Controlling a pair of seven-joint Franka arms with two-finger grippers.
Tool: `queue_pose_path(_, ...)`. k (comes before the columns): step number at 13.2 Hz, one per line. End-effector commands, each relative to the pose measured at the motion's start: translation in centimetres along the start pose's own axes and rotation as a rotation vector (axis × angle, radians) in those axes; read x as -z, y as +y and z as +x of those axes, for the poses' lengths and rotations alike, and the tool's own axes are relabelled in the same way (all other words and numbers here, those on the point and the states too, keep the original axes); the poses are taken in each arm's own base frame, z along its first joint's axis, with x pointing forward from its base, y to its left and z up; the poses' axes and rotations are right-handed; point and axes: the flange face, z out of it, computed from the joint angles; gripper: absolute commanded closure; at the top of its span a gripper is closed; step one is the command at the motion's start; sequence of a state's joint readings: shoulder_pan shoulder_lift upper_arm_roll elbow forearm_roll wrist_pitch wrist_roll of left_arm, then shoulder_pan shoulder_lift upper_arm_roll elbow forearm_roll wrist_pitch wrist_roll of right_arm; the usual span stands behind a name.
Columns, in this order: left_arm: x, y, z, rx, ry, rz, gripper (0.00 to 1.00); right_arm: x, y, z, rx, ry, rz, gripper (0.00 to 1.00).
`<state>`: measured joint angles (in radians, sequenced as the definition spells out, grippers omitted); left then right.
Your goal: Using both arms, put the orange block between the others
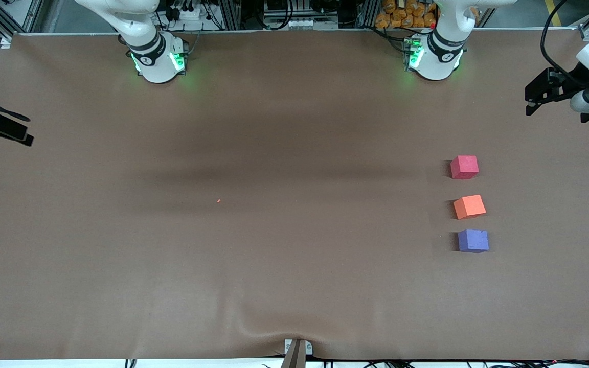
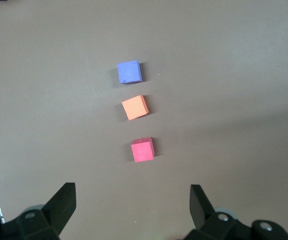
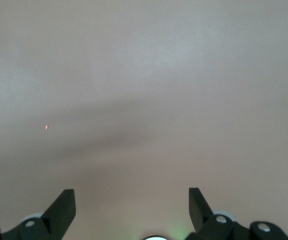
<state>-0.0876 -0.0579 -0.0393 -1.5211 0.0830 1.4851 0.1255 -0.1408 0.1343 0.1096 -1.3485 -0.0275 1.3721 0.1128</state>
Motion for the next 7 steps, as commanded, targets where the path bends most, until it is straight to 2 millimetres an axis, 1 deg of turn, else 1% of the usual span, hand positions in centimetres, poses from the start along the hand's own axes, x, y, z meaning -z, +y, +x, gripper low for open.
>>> queue_pose_path(1, 0.44, 0.23, -0.77, -0.025, -0.001, -0.022, 0.00, -0.24, 0.01, 0.21, -0.012, -0.007, 0.011, 0.00)
queue_pose_path(4, 0.66, 0.21, -0.83, -0.043, 0.004, -0.020, 0.00, -0.27, 0.31, 0.05, -0.012, -0.018, 0.008, 0.00)
queue_pose_path(7, 0.31, -0.05, -0.54, -0.074, -0.001, -0.019, 0.00, -0.18, 0.52, 0.10, -0.016, -0.012, -0.002, 0.00)
